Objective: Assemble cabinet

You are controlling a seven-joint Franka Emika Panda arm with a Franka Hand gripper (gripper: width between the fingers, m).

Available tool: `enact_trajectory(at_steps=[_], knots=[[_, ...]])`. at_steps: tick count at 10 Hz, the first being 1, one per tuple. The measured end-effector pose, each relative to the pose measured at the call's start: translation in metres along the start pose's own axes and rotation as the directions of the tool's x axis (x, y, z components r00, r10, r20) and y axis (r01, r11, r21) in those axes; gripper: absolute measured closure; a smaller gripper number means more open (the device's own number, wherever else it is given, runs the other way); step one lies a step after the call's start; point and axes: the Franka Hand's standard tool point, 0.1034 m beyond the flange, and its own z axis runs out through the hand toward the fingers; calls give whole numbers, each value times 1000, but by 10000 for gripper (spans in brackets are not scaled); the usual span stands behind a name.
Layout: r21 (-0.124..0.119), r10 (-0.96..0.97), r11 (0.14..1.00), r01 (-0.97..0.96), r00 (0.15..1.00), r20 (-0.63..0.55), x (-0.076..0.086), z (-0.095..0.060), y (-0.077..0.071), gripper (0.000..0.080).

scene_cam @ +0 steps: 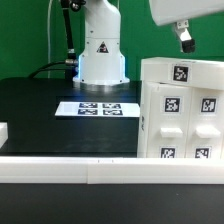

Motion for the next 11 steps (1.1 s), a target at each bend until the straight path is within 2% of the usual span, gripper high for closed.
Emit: enact_trajectory(at_steps=[3,4,6,7,8,11], knots=[[-4,-225,974,225,974,-2,2,1,1,2],[-38,-426,904,426,904,-15,3,1,3,2],[-65,-623,780,622,782,-6,4,3,5,2],[-96,-724,686,721,690,16,3,4,6,2],[-104,-790,606,788,612,32,2,4,4,2],[-99,-894,438,894,444,61,6,5,6,2]])
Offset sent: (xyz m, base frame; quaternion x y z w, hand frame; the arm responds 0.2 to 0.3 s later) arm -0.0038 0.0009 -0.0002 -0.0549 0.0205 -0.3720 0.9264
